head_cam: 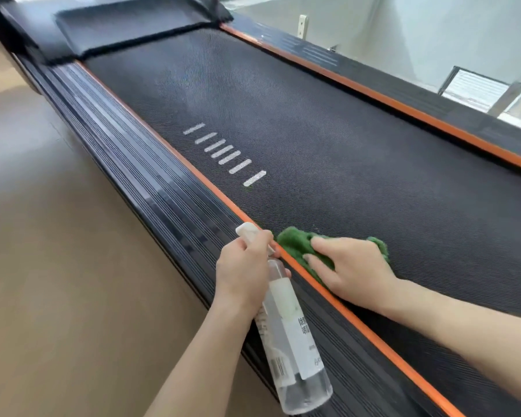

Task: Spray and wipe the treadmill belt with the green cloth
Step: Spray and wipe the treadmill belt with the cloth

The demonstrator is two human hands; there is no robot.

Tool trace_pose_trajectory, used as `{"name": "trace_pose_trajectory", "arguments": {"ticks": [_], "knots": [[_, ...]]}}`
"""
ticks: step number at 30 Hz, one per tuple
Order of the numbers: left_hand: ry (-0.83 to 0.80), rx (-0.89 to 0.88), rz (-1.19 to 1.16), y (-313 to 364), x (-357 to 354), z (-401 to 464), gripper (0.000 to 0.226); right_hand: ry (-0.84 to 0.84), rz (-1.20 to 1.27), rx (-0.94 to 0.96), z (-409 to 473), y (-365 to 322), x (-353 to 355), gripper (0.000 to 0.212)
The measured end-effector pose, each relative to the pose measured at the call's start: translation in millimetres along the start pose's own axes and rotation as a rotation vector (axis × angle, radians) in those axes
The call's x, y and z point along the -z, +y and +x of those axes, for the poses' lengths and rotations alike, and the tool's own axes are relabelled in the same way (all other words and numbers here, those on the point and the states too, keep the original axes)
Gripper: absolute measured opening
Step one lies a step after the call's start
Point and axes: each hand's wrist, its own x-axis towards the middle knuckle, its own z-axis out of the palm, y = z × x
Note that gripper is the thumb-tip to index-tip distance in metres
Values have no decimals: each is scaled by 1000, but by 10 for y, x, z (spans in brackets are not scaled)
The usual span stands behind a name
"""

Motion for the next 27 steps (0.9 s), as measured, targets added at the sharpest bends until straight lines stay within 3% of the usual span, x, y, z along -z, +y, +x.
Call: {"name": "trace_pose_trajectory", "arguments": {"ticks": [3,6,13,17,22,25,27], "knots": [[5,-7,-1,-6,-14,8,26,28,-37,128,-181,146,86,31],[9,-17,13,-11,-22,-1,24,99,-107,248,242,85,-69,27],[32,-23,10,20,-8,-2,32,78,-117,-211,1622,-377,-481,31],[33,-21,45,51,-5,-8,31,11,-74,-102,959,-303,-296,31],[58,-10,58,50,-37,-4,38,50,-57,-6,-214,-3,98,32],[68,-15,42,34,-44,-9,34,64,-91,165,-56,169,44,30],[59,-20,46,20,-47,-9,31,108,-159,88,382,336,-55,30]]}}
